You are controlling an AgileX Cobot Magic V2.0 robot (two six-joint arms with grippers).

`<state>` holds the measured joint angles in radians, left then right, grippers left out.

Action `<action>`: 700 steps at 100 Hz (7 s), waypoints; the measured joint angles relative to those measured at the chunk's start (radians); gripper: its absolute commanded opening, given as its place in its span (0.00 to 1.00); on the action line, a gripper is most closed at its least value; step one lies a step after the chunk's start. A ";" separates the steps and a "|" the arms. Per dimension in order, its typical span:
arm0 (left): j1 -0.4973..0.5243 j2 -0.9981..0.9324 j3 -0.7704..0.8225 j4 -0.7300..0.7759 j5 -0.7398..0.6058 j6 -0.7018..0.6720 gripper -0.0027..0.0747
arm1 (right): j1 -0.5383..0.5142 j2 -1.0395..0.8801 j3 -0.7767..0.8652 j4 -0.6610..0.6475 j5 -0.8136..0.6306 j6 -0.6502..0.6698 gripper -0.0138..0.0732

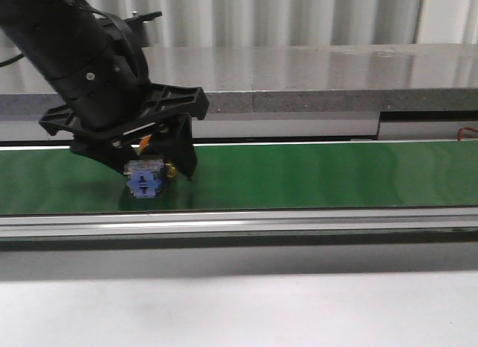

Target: Move button from right to left

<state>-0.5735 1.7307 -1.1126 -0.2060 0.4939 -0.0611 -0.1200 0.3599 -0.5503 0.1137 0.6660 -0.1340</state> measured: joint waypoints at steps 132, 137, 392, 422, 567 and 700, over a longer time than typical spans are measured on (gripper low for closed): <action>0.787 -0.386 0.164 0.315 0.112 0.027 0.01 | 0.000 0.000 0.000 0.000 0.000 0.000 0.08; 0.814 -0.353 0.160 0.315 0.095 0.031 0.01 | 0.000 0.000 0.000 0.000 0.000 0.000 0.08; 0.742 -0.512 0.138 0.200 -0.037 0.080 0.65 | 0.000 0.000 0.000 0.000 0.000 0.000 0.08; 0.606 -0.857 0.304 0.159 -0.010 0.080 0.62 | 0.000 0.000 0.000 0.000 0.000 0.000 0.08; 0.485 -1.428 0.536 0.153 0.094 0.082 0.01 | 0.000 0.000 0.000 0.000 0.000 0.000 0.08; 0.451 -1.735 1.109 0.195 -0.345 0.079 0.01 | 0.000 0.000 0.000 0.000 0.000 0.000 0.08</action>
<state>-0.1228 -0.0046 -0.0039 -0.0113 0.1492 0.0177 -0.1200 0.3599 -0.5503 0.1137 0.6660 -0.1340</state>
